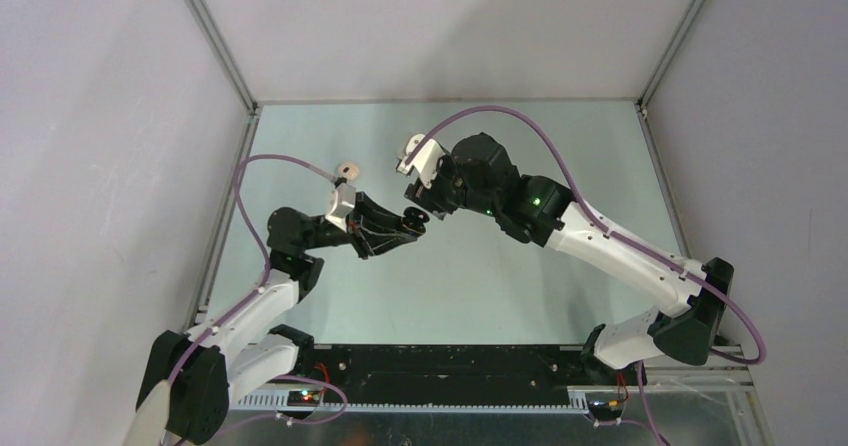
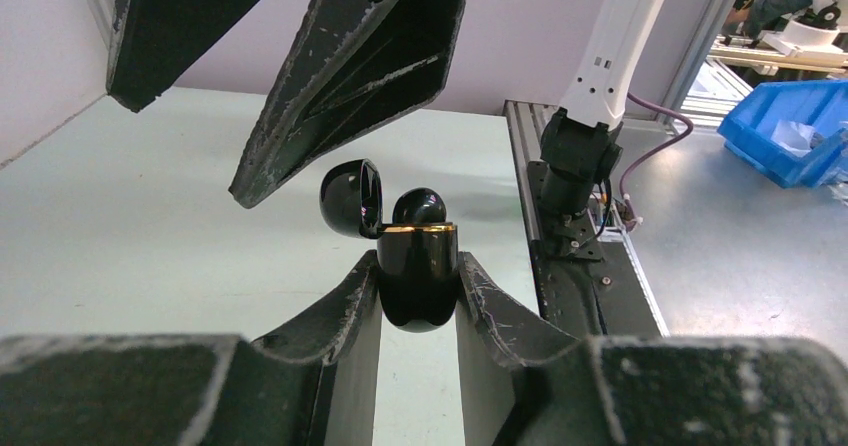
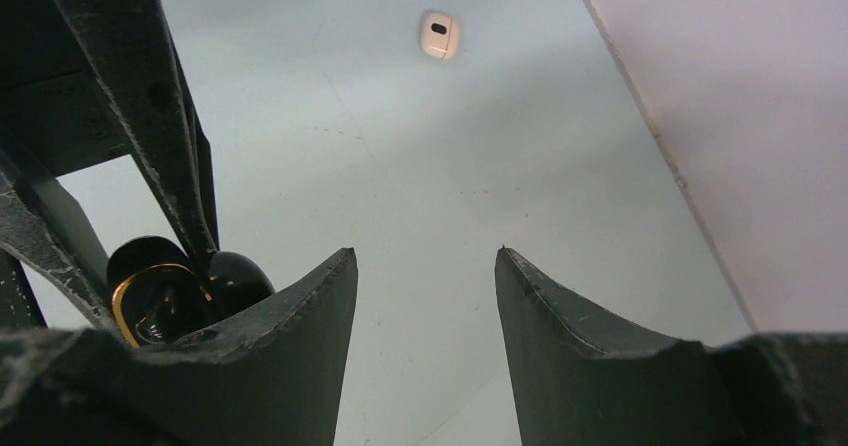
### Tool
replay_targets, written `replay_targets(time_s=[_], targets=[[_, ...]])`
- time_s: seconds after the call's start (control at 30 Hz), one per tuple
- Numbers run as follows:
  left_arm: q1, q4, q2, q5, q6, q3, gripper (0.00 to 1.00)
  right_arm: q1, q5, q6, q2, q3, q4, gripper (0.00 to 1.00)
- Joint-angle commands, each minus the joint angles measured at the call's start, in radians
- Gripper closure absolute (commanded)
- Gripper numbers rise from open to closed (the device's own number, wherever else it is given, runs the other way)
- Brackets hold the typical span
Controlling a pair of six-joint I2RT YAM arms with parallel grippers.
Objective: Insert the wireless bluetooth earbuds into the charging case
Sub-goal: Close the charging case.
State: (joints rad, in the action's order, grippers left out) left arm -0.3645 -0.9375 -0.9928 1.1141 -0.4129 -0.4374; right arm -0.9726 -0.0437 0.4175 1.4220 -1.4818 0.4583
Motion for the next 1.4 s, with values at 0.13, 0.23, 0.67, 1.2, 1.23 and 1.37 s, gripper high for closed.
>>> replay_targets(time_s=[0.13,0.23,0.67,1.2,1.23,1.37], targets=[[-0.008,0.018,0.017,0.028,0.053,0.005,1.00,0.006,0.106,0.009,-0.006,-0.025,0.010,0.42],[-0.009,0.021,0.016,0.028,0.053,0.003,1.00,0.009,0.138,0.012,-0.015,-0.011,0.014,0.42],[-0.012,0.039,0.018,0.025,0.067,-0.001,1.00,0.014,0.233,-0.006,-0.026,-0.003,0.047,0.42],[-0.016,0.046,0.005,0.000,0.070,-0.007,1.00,0.036,0.263,0.025,-0.122,0.025,0.076,0.36],[-0.016,0.046,0.004,-0.007,0.068,-0.008,1.00,0.061,0.271,0.020,-0.139,0.025,0.076,0.35],[-0.016,0.057,-0.013,-0.079,0.049,-0.018,1.00,0.154,0.346,-0.017,-0.190,0.037,0.067,0.32]])
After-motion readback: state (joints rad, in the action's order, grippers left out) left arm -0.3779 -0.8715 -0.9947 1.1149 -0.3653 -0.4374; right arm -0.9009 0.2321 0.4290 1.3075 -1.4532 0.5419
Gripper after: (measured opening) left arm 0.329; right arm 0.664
